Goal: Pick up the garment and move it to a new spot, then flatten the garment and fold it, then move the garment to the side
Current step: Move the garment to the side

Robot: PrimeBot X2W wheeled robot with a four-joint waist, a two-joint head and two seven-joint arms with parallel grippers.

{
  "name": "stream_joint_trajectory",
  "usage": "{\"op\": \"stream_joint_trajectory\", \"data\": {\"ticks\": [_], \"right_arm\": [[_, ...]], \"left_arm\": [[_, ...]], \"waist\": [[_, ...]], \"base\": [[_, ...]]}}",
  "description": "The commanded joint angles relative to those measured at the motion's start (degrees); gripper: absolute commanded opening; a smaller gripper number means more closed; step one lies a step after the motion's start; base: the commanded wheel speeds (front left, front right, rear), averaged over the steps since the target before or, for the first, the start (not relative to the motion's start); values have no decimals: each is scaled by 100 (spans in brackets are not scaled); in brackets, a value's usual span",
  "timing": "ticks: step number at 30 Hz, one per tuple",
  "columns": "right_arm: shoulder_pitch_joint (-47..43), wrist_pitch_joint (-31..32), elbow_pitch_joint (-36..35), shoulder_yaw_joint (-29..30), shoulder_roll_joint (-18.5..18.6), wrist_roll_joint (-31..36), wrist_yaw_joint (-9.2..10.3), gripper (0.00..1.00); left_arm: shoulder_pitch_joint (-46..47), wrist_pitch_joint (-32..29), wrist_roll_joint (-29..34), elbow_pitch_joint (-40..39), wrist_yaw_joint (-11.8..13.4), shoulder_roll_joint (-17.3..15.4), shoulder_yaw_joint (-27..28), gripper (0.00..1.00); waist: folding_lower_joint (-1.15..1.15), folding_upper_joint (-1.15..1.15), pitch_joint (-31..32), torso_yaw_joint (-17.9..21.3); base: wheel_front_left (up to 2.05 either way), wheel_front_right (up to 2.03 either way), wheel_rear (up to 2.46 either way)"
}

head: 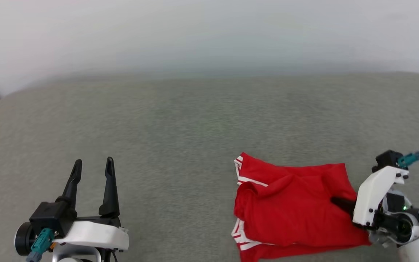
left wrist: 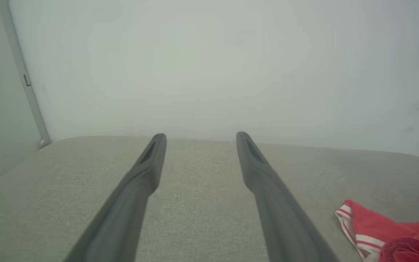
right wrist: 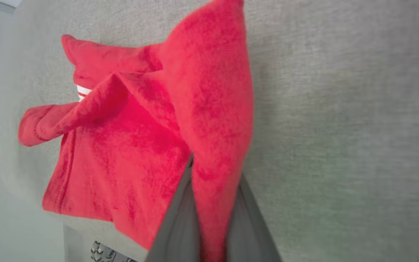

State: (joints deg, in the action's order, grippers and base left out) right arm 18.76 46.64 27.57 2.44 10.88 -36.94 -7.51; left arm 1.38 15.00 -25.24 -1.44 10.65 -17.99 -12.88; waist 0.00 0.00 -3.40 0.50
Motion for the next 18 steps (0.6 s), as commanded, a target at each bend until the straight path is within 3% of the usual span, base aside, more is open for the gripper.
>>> {"op": "stream_joint_trajectory", "data": {"ticks": [1, 5, 12, 18], "right_arm": [[132, -47, -67, -144, 157, 190, 4, 0], [429, -54, -88, -419, 339, 481, 4, 0], [1222, -417, 88, -547, 552, 797, 5, 0], [1917, -1141, 595, -204, 724, 1102, 5, 0]], "left_arm": [[-47, 23, 31, -38, 11, -12, 9, 100], [15, 23, 83, -144, 18, -21, 77, 100], [622, -158, 262, -416, -55, -286, 83, 100], [1375, -624, 535, -822, -205, -577, -97, 100]], "waist": [[0, 0, 0, 539], [0, 0, -238, 1247], [0, 0, -1214, 2309], [0, 0, -2108, 2621]], "base": [[0, 0, 0], [0, 0, 0], [0, 0, 0], [0, 0, 0]]}}
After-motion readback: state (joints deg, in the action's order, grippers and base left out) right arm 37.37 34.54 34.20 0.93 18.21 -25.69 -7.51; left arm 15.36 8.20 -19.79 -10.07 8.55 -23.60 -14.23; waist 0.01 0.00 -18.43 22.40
